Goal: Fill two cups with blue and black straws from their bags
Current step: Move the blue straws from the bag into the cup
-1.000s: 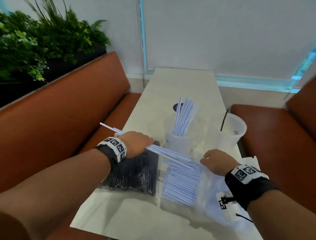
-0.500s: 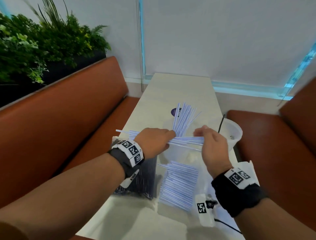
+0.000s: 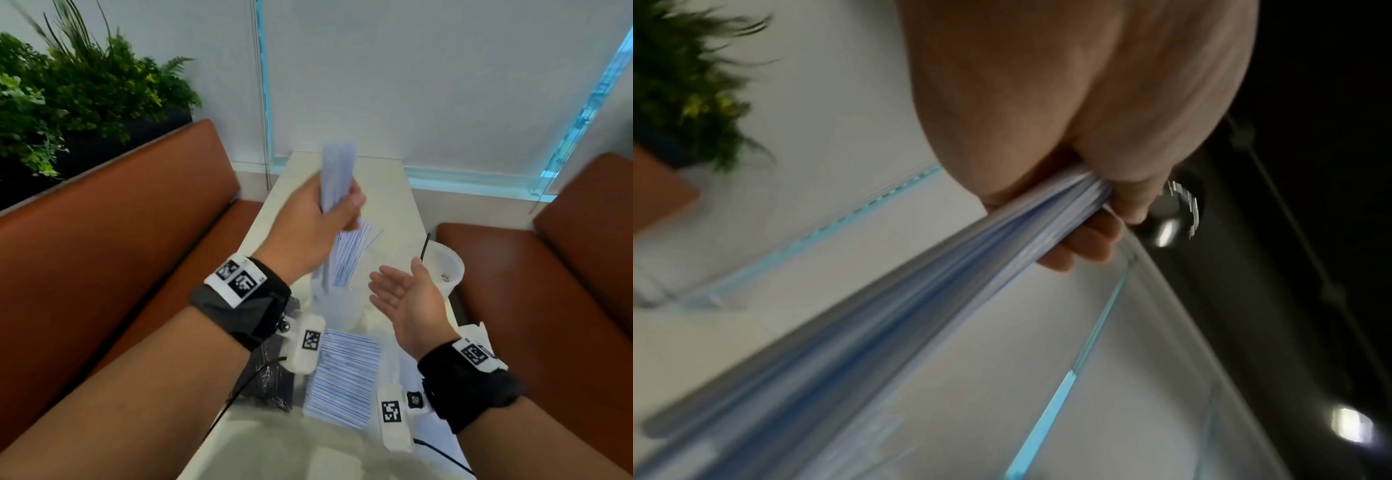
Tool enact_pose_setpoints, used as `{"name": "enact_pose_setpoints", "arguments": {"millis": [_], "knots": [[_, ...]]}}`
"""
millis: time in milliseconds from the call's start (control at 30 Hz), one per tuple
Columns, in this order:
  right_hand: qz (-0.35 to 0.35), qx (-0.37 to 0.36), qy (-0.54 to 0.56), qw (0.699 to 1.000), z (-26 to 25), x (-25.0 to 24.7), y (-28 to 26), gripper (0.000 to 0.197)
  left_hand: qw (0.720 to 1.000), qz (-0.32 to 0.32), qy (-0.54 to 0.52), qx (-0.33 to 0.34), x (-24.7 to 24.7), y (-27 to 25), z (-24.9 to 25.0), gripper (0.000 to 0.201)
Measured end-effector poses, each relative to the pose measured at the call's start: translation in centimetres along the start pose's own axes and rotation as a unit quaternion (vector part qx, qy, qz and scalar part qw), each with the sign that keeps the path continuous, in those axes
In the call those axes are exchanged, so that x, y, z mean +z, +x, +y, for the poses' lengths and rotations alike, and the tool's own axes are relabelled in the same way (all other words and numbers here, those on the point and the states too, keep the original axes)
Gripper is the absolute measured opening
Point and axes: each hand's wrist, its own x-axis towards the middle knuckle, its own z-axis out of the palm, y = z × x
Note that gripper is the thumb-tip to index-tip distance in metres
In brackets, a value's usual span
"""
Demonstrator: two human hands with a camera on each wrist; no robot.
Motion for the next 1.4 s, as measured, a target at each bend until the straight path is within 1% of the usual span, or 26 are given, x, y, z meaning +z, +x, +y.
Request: {"name": "enact_pose_setpoints", "arguments": {"millis": [67, 133, 200, 300, 400, 467, 533, 567, 600, 633, 667, 700, 733, 767, 800, 933, 967, 1000, 1033, 1067, 1133, 1200, 1233, 1267, 1333, 1400], "knots": [[-0.022, 0.037, 0.043, 0.998, 0.1, 0.5, -0.3, 0.064, 0.989, 0.059, -0.126, 0.038, -0.1, 1.2, 1.3, 0.007], [-0.038, 0.066, 0.109, 0.991, 0.0, 1.2, -0.7, 0.06, 0.975, 0.097, -0.194, 0.039, 0.2, 1.8, 1.4, 0.011], [-0.052, 0.081, 0.17, 0.981, -0.2, 2.1, -1.1, 0.055, 0.966, 0.122, -0.226, 0.008, 1.4, 1.5, 0.4, 0.015], [-0.05, 0.086, 0.203, 0.974, -0.6, 2.8, -1.2, 0.06, 0.966, 0.114, -0.227, -0.059, 3.1, 0.1, -1.6, 0.009], [-0.03, 0.068, 0.18, 0.981, -0.7, 2.4, -0.6, 0.056, 0.957, 0.13, -0.245, -0.083, 3.0, -0.1, -2.4, 0.009], [-0.045, 0.062, 0.15, 0.986, -0.5, 2.1, -0.2, 0.057, 0.956, 0.136, -0.246, -0.086, 3.0, 0.1, -2.5, 0.009], [-0.063, 0.045, 0.088, 0.993, -0.2, 2.2, -0.1, 0.059, 0.964, 0.122, -0.215, -0.097, 3.3, 0.1, -2.5, 0.009], [-0.06, 0.011, 0.028, 0.998, -0.1, 2.2, 0.1, 0.06, 0.966, 0.119, -0.207, -0.101, 3.3, 0.2, -2.5, 0.009], [-0.059, -0.053, -0.043, 0.996, 0.0, 2.1, 0.2, 0.058, 0.964, 0.123, -0.211, -0.104, 3.2, 0.3, -2.6, 0.009], [-0.064, -0.142, -0.124, 0.98, 0.0, 1.9, 0.3, 0.053, 0.96, 0.132, -0.222, -0.109, 3.0, 0.4, -2.7, 0.009], [-0.085, -0.221, -0.203, 0.95, 0.0, 1.8, 0.3, 0.046, 0.957, 0.137, -0.229, -0.112, 2.8, 0.6, -2.9, 0.009], [-0.119, -0.262, -0.279, 0.916, 0.2, 1.8, 0.3, 0.039, 0.957, 0.137, -0.227, -0.115, 2.7, 0.6, -3.0, 0.009], [-0.148, -0.268, -0.347, 0.887, 0.3, 1.9, 0.3, 0.034, 0.96, 0.129, -0.22, -0.118, 2.7, 0.5, -3.1, 0.009], [-0.161, -0.257, -0.4, 0.865, 0.6, 1.9, 0.4, 0.028, 0.962, 0.118, -0.216, -0.121, 2.8, 0.3, -3.1, 0.01], [-0.154, -0.249, -0.438, 0.85, 0.7, 2.0, 0.5, 0.024, 0.961, 0.109, -0.221, -0.124, 2.8, 0.2, -3.1, 0.009], [-0.091, -0.269, -0.499, 0.819, 1.0, 1.8, 1.0, 0.027, 0.946, 0.106, -0.283, -0.121, 1.7, 1.0, -2.6, 0.012], [-0.084, -0.271, -0.507, 0.814, 1.1, 1.9, 1.1, 0.028, 0.949, 0.09, -0.28, -0.116, 1.6, 1.1, -2.5, 0.01], [-0.077, -0.273, -0.521, 0.805, 1.2, 2.1, 1.3, 0.029, 0.957, 0.069, -0.262, -0.108, 1.6, 1.2, -2.3, 0.007], [-0.07, -0.277, -0.543, 0.79, 1.2, 2.3, 1.6, 0.031, 0.966, 0.057, -0.232, -0.099, 1.6, 1.3, -2.1, 0.007], [-0.06, -0.284, -0.575, 0.765, 1.2, 2.4, 2.0, 0.031, 0.973, 0.061, -0.205, -0.089, 1.4, 1.7, -2.0, 0.009], [-0.05, -0.287, -0.65, 0.702, 1.0, 2.2, 2.7, 0.028, 0.975, 0.124, -0.174, -0.058, 0.4, 3.0, -1.9, 0.01], [-0.068, -0.263, -0.707, 0.652, 1.2, 1.6, 3.5, 0.048, 0.968, 0.196, -0.151, -0.028, -1.0, 4.6, -2.3, 0.009], [-0.082, -0.248, -0.731, 0.631, 1.5, 1.3, 3.9, 0.053, 0.968, 0.216, -0.125, -0.021, -1.3, 5.0, -2.7, 0.009], [-0.095, -0.234, -0.752, 0.609, 1.7, 1.3, 4.2, 0.053, 0.971, 0.221, -0.09, -0.021, -1.3, 5.2, -3.4, 0.01], [-0.124, -0.215, -0.781, 0.573, 2.2, 1.4, 5.2, 0.042, 0.979, 0.197, -0.003, -0.052, -0.6, 4.8, -5.3, 0.013], [-0.145, -0.227, -0.787, 0.555, 2.7, 1.5, 6.0, 0.03, 0.979, 0.161, 0.074, -0.104, 0.1, 4.2, -7.9, 0.016]]}}
